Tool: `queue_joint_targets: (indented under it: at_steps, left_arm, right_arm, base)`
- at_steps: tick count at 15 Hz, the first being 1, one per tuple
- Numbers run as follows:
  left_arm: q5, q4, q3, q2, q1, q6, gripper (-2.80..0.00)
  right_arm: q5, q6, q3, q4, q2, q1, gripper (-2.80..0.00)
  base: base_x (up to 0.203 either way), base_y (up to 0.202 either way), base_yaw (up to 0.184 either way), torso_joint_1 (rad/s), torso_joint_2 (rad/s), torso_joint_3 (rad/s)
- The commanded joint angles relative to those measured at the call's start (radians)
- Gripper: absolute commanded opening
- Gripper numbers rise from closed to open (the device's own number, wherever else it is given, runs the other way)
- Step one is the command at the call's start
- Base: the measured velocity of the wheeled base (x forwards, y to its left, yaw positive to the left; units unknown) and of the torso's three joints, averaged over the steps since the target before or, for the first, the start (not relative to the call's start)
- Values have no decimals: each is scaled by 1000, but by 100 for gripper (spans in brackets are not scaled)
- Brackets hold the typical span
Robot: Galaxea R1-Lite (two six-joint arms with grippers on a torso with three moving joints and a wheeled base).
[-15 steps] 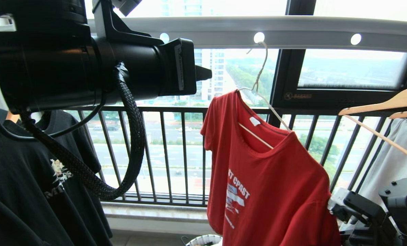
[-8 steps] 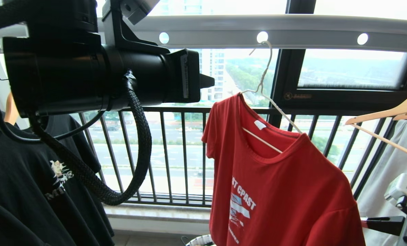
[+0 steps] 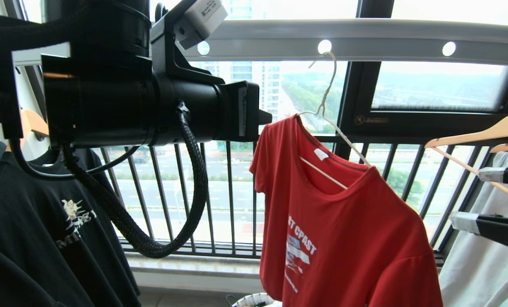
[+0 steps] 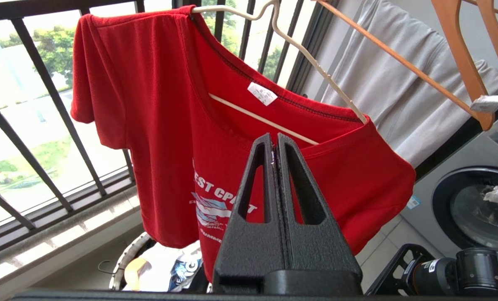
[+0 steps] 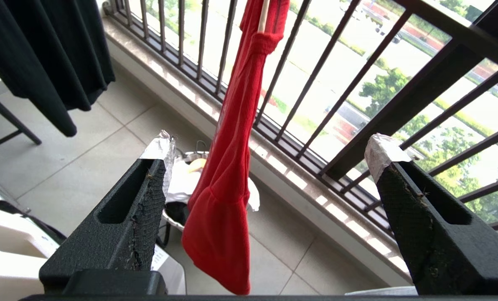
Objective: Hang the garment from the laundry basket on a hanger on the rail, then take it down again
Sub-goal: Take the clothes off the clothes rack
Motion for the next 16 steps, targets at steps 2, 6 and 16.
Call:
queue_joint_targets:
  at_steps: [2, 6, 16]
  left_arm:
    - [3, 33, -20, 5, 5, 0, -280]
    - [10, 182, -91, 16, 29, 10, -280]
    - [16, 323, -187, 37, 89, 12, -280]
  right_arm:
    - [8, -29, -196, -31, 236, 10, 0]
    - [11, -33, -349, -169, 429, 19, 0]
    - [4, 34, -638, -243, 742, 40, 0]
  base:
    - [0, 0, 0, 0, 0, 0]
    - [0, 0, 0, 0, 0, 0]
    - [0, 0, 0, 0, 0, 0]
